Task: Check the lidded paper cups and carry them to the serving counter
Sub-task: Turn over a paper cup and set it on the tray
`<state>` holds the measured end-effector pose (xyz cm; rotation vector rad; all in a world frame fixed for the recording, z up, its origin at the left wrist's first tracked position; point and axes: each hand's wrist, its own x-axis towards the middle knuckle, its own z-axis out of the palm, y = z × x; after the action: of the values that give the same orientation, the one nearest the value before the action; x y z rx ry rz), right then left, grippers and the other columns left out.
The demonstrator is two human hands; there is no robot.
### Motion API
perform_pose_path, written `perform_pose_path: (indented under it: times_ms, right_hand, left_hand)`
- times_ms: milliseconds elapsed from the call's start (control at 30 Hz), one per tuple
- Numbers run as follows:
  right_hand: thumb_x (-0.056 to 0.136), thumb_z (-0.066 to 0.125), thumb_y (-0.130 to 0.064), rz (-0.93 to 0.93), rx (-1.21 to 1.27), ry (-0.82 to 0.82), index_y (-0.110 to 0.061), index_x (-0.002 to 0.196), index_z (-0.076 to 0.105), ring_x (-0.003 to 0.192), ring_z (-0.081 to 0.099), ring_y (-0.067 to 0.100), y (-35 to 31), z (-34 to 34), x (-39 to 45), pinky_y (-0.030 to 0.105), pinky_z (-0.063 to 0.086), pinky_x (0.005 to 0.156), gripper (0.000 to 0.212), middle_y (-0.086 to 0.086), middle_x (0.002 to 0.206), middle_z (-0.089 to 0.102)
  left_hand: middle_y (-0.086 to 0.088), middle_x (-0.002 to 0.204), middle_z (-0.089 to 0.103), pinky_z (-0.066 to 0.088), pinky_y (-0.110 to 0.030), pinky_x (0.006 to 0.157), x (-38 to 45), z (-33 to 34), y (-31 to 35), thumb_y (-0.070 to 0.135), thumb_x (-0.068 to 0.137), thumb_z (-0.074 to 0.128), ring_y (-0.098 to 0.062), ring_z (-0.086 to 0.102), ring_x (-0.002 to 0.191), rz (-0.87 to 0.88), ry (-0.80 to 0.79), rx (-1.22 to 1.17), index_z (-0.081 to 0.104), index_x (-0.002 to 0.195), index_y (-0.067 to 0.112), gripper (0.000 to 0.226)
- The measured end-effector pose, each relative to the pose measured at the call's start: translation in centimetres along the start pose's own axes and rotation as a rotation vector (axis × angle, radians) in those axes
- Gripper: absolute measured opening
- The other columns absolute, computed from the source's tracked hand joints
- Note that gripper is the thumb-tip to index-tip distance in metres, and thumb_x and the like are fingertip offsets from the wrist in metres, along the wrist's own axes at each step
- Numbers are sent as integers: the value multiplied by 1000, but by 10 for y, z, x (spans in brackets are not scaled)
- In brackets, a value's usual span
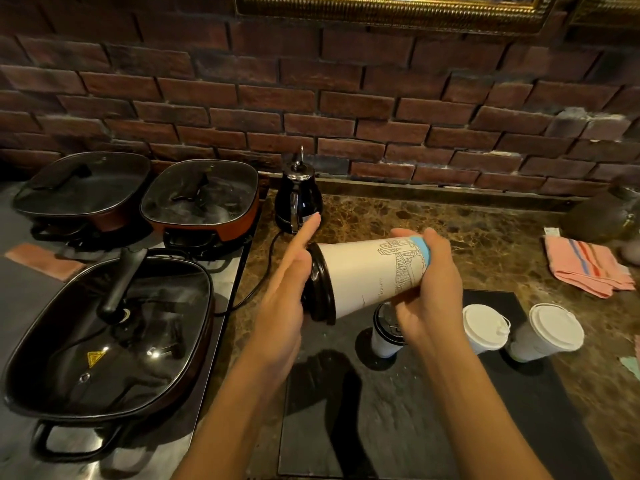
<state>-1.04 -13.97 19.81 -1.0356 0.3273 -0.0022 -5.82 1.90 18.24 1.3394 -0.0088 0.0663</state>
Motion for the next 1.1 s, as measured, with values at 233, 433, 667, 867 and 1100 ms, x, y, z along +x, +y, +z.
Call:
perform_pose_path:
  times_ms: [233,433,667,867,1100]
  right_hand:
    - [104,40,-26,-156,-246,49,-20,92,75,72,70,10,6,12,5,26,50,57,37,0,80,74]
    - [110,34,-23,-388,-631,-83,-19,124,64,104,62,3,34,9,2,24,53,84,34,-4,116,65]
    - [101,45,-16,-366,-897,-214,-19,123,72,133,49,7,57,-4,14,31,38,115,35,-1,137,63]
    - [92,39,-69,-58,-809,-446,-39,146,49,145,37,0,80,-19,23,44,30,122,62,-20,153,48]
    - [98,49,-56,42,-644,-496,-32,140,56,129,58,6,100,-30,27,41,43,114,48,-10,135,66]
  left_hand:
    - [-8,135,68,63,-41,81,-3,-5,-2,33,90,57,-29,67,121,-194,77,-579,58,140,27,50]
    - [-23,129,69,56,-62,90,-2,-4,-13,50,84,58,-45,67,115,-402,56,-815,65,133,16,60]
    - [-12,124,73,57,-51,88,5,-9,-32,49,78,65,-33,71,113,-370,214,-502,65,128,25,55]
    - [-8,123,72,58,-57,93,12,-13,-44,54,81,62,-27,73,108,-368,263,-279,66,128,27,55]
    - [1,107,79,57,-45,90,25,-21,-80,48,105,36,-19,70,108,-462,215,-150,70,111,29,40]
